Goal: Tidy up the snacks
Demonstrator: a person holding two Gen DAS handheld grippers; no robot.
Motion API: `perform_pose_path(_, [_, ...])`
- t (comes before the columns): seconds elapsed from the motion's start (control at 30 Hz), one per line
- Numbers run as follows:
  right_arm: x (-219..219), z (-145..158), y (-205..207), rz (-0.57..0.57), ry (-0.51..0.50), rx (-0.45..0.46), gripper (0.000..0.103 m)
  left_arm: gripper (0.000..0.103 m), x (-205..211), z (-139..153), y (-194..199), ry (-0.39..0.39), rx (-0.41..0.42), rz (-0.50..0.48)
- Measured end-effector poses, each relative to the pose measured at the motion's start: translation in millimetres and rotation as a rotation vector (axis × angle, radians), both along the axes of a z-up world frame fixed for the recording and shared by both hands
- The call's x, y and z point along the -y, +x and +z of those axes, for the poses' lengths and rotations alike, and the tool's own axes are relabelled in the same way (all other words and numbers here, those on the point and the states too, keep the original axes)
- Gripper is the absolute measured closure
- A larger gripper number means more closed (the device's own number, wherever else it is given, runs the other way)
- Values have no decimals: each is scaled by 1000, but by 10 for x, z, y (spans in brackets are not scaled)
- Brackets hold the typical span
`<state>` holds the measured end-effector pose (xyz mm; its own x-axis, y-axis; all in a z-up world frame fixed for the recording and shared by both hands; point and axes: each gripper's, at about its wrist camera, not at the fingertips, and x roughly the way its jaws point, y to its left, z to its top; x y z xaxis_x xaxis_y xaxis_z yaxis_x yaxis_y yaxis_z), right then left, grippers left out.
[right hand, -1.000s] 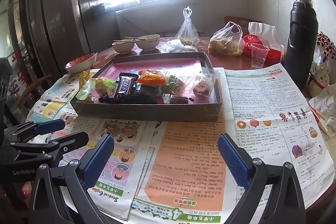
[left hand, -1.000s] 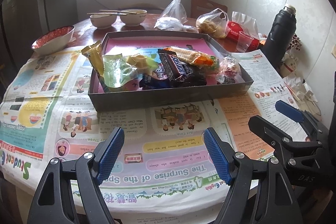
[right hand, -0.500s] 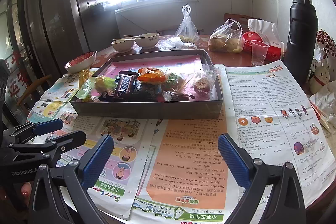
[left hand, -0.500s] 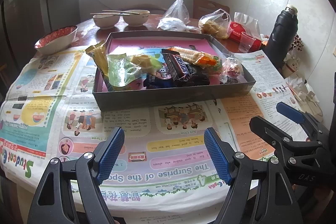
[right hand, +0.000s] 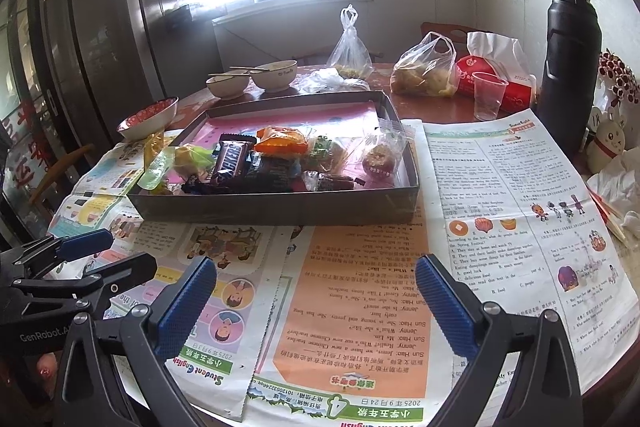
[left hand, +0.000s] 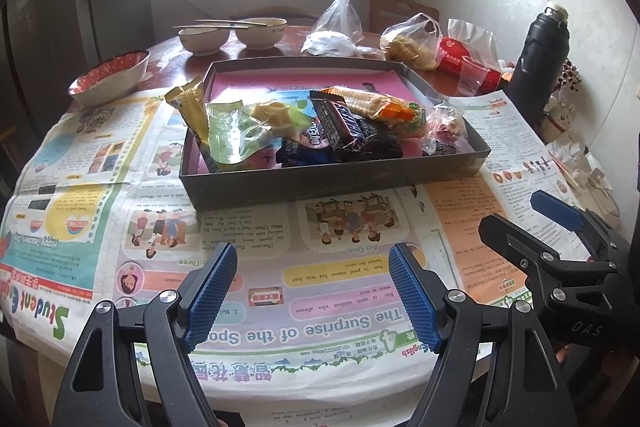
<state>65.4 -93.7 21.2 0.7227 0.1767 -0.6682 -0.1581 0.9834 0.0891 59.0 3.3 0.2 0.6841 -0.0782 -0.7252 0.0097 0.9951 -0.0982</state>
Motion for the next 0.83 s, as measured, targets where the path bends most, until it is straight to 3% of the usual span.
perform_pose_path(0.5, [-11,4,-3,-11,-20,6,2,24,-48,-7,-12,20,18,24])
perform_pose_path(0.83, [185,37,147,-52,-15,2,2,24,-306,-9,79,22,20,80])
